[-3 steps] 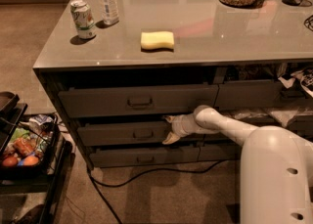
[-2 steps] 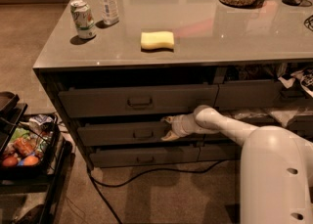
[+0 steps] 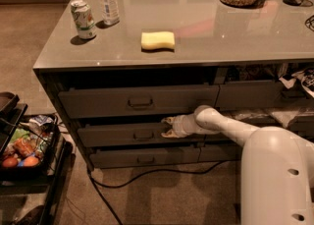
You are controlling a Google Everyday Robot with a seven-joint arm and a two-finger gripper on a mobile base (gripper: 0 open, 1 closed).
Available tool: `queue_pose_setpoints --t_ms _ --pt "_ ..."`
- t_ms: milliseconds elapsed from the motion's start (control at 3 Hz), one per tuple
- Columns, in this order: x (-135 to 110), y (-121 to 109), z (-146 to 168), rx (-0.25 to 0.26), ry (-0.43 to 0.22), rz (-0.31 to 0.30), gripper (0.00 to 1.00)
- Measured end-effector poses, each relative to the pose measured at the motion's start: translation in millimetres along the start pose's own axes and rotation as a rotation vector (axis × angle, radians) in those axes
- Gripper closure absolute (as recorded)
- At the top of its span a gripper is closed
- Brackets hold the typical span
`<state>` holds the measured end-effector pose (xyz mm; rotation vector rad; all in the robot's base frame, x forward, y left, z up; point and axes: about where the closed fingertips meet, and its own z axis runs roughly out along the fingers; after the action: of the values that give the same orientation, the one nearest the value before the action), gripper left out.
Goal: Open middle drawer
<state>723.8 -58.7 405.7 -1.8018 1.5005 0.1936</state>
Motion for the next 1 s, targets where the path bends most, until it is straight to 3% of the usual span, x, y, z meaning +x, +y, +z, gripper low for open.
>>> queue_pose_setpoints --t_ms 333,1000 --pt "-2.4 6.4 -1.3 -0.029 -0.014 0.010 1.00" --pt "-4.9 10.2 -2.6 -0.050 -0.021 0.025 1.00"
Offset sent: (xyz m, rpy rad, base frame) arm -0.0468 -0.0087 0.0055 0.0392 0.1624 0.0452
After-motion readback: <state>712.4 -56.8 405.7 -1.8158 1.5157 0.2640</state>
